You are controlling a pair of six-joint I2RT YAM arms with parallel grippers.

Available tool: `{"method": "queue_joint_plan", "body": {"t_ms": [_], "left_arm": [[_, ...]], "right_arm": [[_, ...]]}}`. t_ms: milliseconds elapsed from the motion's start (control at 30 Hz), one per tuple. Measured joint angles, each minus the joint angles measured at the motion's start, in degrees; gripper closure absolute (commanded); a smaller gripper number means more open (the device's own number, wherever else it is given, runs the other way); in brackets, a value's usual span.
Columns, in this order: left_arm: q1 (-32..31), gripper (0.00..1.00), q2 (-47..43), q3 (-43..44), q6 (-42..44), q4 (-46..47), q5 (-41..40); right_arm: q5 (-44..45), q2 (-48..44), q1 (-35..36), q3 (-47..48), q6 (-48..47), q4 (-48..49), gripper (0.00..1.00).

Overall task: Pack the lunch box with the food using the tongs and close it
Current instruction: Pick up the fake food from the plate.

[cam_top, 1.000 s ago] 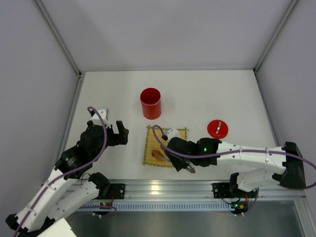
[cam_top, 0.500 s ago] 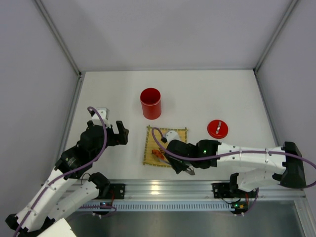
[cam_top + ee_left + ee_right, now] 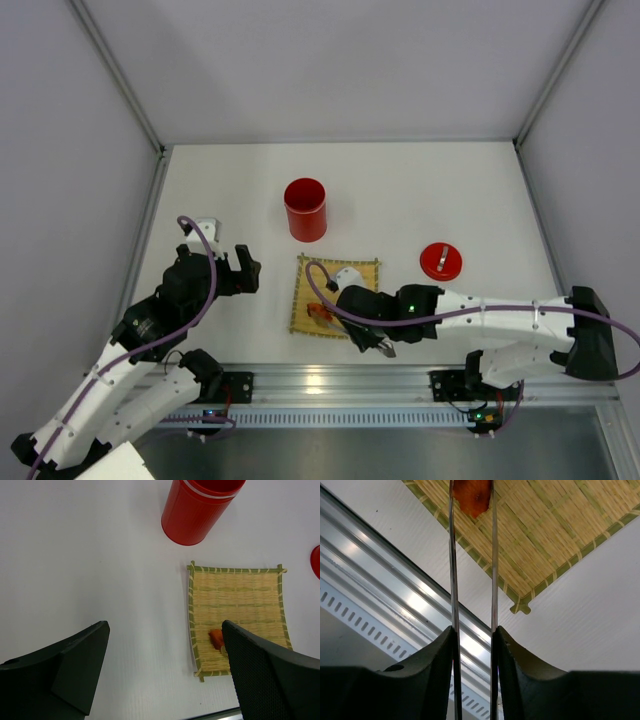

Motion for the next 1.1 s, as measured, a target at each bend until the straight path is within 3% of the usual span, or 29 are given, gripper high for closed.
{"method": "queue_joint_plan", "body": {"t_ms": [233, 567, 767, 1100], "left_arm": [[0.0, 0.01, 0.0, 0.0, 0.0, 0.0, 0.0], [0.0, 0.01, 0.0, 0.0, 0.0, 0.0, 0.0], [-0.1, 0.01, 0.0, 0.0, 0.0, 0.0, 0.0], [-0.2, 0.01, 0.0, 0.0, 0.0, 0.0, 0.0]], "right_arm": [[1.3, 0.0, 0.0, 1.9, 0.0, -1.1, 0.73], [5.6, -0.1, -1.5, 12.5, -1.8, -4.5, 0.74], [5.9, 1.1, -11.3, 22.6, -6.7, -5.4, 0.74], [4.0, 13.8, -22.9, 42.1, -12.8, -4.8, 0.74]]}}
